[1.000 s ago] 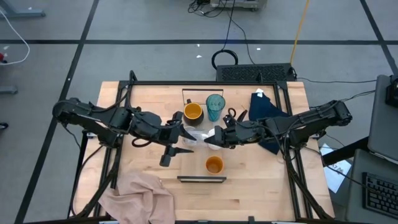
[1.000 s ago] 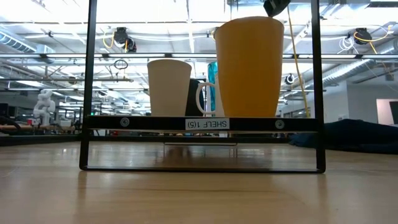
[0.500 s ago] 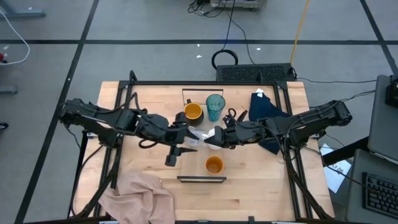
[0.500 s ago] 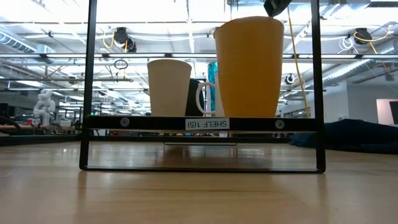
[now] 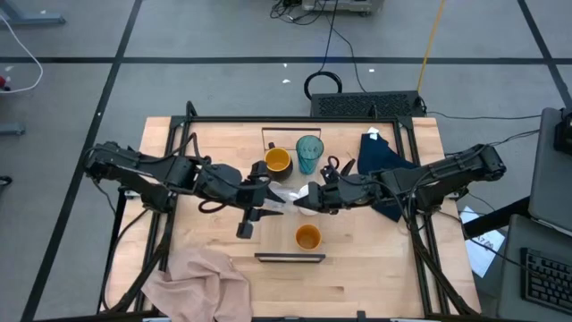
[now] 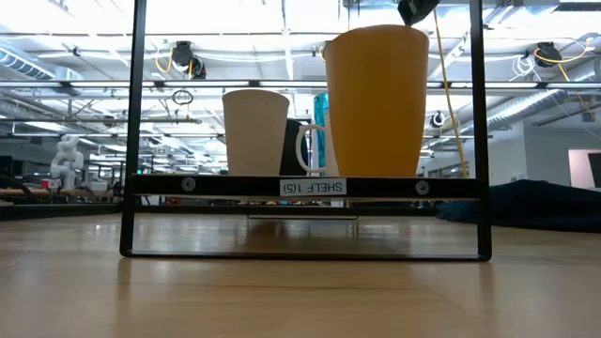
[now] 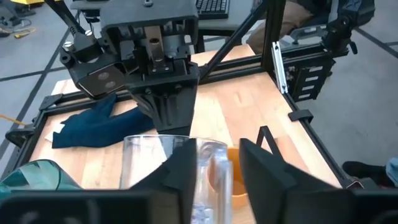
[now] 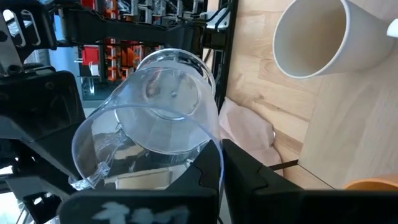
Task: Stack small to large cups/mugs on shelf
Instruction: Put the transparent mug on the shelf
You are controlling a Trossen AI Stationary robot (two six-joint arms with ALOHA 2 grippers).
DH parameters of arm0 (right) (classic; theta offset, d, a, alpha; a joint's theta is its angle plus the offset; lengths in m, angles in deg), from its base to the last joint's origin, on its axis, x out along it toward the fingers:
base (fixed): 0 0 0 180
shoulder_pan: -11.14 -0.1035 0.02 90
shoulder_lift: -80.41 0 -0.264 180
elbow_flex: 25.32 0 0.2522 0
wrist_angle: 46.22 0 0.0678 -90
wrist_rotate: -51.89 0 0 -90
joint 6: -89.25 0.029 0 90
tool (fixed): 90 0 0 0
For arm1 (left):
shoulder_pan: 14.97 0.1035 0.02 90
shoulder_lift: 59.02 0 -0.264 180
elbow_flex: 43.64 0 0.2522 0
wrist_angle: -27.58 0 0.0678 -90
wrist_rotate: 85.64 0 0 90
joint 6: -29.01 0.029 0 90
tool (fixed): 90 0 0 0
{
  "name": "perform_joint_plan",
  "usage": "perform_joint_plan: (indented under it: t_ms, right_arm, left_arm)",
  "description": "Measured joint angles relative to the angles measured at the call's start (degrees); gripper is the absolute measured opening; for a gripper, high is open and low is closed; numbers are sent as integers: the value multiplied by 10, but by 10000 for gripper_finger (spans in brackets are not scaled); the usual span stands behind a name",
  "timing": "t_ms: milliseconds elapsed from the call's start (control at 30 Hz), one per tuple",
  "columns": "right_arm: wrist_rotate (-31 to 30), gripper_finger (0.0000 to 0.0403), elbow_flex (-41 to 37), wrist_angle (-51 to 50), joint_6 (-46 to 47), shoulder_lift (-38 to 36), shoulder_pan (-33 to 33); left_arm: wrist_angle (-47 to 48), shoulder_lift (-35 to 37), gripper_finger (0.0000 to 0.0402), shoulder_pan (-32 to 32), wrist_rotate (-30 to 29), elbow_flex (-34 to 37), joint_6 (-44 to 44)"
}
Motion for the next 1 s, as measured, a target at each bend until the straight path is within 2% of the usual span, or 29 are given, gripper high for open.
perform_joint_plan:
  t_ms: [233, 433, 700, 867, 1000]
  right_arm:
    - [2, 0, 0, -1, 0, 0, -1]
    - [2, 0, 0, -3, -2, 0, 0]
    - [3, 6, 0, 14, -37, 0, 0]
    - [5, 47, 0, 27, -52, 0, 0]
    - [5, 89, 0, 31, -52, 0, 0]
  left_arm:
    - [3, 1, 17, 1, -8, 0, 15]
    - [4, 1, 29, 0, -15, 0, 13]
    - [7, 9, 14, 1, -10, 0, -12]
    - [6, 12, 33, 5, -1, 0, -23]
    - [8, 13, 22, 5, 3, 0, -27]
